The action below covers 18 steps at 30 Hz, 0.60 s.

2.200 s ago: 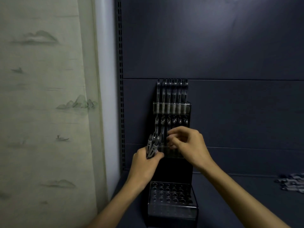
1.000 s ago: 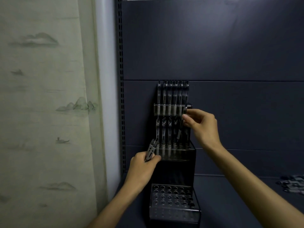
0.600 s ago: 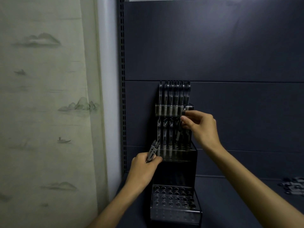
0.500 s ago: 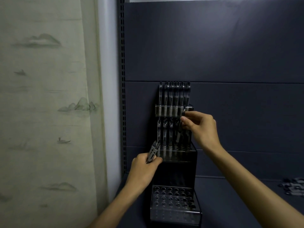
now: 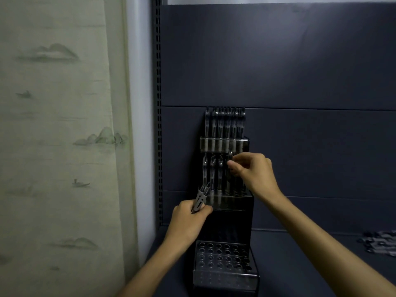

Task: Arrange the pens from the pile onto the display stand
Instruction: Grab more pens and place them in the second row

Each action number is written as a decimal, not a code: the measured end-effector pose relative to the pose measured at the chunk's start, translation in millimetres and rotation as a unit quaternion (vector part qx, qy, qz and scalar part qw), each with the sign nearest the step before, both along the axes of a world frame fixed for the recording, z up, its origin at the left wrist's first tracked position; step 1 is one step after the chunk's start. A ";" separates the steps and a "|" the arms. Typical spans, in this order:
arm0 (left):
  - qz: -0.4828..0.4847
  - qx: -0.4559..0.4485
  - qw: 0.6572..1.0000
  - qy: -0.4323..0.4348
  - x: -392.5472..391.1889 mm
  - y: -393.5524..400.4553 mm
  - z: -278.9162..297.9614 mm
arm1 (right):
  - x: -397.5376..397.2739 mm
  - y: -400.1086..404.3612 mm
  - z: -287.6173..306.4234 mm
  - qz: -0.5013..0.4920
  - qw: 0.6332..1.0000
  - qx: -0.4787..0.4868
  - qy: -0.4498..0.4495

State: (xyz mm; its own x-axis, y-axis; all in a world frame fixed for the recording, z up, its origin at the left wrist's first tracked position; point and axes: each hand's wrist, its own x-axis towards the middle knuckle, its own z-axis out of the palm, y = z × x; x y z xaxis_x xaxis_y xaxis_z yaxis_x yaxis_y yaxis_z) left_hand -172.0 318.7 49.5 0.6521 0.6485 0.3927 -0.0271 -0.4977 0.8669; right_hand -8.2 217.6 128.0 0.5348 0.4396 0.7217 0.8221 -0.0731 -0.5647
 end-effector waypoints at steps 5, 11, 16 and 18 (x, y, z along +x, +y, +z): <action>-0.002 -0.004 1.000 0.002 -0.7 0.6 -1.6 | 0.7 1.6 -15.8 -0.020 0.999 -0.043 -0.001; -0.001 -0.011 1.000 0.011 0.1 -1.0 -3.0 | -3.7 0.7 -21.1 -0.026 0.998 -0.048 -0.014; -0.004 -0.013 1.000 0.014 0.6 -3.8 -1.7 | -6.5 -5.1 -20.7 -0.017 0.999 -0.049 -0.002; -0.004 -0.015 1.000 0.016 1.2 -4.7 -0.8 | -8.2 -9.1 -20.4 -0.017 0.998 -0.054 0.001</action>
State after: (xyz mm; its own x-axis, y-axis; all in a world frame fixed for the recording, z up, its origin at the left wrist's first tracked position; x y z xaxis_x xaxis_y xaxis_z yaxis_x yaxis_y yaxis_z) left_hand -170.8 314.0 48.7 0.6693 0.6544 0.3519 -0.0037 -0.4707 0.8823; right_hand -16.4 208.5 107.6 0.5515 0.4965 0.6703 0.8175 -0.1617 -0.5528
